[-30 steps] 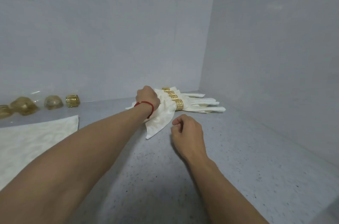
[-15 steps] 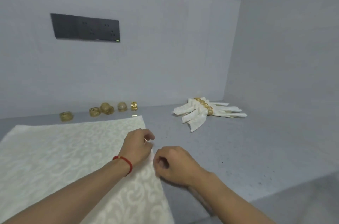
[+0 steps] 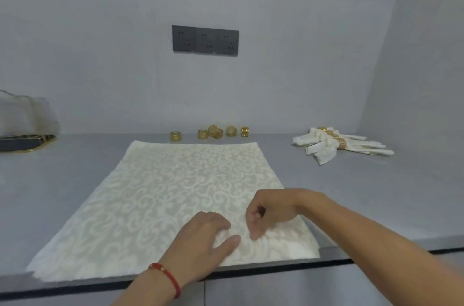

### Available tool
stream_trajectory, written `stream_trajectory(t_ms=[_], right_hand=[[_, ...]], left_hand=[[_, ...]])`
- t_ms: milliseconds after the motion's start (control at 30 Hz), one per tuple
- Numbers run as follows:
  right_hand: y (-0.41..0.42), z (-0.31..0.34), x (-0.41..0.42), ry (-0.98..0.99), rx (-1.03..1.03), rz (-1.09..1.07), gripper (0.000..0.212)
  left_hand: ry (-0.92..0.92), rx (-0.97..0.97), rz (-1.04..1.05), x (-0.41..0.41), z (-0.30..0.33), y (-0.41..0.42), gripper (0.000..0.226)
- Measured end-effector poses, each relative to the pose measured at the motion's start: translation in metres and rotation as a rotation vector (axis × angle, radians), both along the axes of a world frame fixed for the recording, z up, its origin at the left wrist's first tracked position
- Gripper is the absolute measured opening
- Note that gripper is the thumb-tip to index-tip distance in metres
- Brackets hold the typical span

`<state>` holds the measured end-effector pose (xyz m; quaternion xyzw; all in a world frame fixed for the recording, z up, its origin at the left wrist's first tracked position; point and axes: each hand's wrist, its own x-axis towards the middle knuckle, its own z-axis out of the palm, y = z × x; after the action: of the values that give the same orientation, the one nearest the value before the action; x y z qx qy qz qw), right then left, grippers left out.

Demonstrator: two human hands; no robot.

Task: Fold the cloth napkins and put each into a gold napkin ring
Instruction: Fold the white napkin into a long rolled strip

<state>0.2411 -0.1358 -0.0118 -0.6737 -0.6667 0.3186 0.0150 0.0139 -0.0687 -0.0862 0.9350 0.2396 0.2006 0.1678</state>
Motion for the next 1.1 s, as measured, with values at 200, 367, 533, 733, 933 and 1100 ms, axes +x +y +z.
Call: stream_trajectory(t_ms=[200, 367, 533, 733, 933, 1100], right_hand=[[0.012, -0.003, -0.001, -0.028, -0.058, 0.007, 0.03], [0.017, -0.005, 0.004, 0.0, -0.03, 0.033, 0.014], [0.024, -0.012, 0.008, -0.049, 0.412, -0.018, 0.022], [-0.006, -0.03, 0.059, -0.153, 0.366, -0.119, 0.049], [-0.015, -0.036, 0.079, -0.06, 0.698, -0.237, 0.035], [-0.046, -0.024, 0.076, -0.009, 0.631, -0.231, 0.045]], left_hand=[[0.008, 0.101, 0.015, -0.003, -0.007, -0.005, 0.061], [0.159, 0.08, -0.005, -0.004, 0.007, -0.004, 0.078], [0.188, 0.162, -0.011, -0.002, 0.015, 0.006, 0.029], [0.137, 0.029, -0.008, -0.005, 0.015, 0.019, 0.02], [0.107, 0.007, 0.088, -0.001, 0.024, 0.007, 0.023], [0.137, -0.194, 0.035, -0.004, 0.04, 0.008, 0.027]])
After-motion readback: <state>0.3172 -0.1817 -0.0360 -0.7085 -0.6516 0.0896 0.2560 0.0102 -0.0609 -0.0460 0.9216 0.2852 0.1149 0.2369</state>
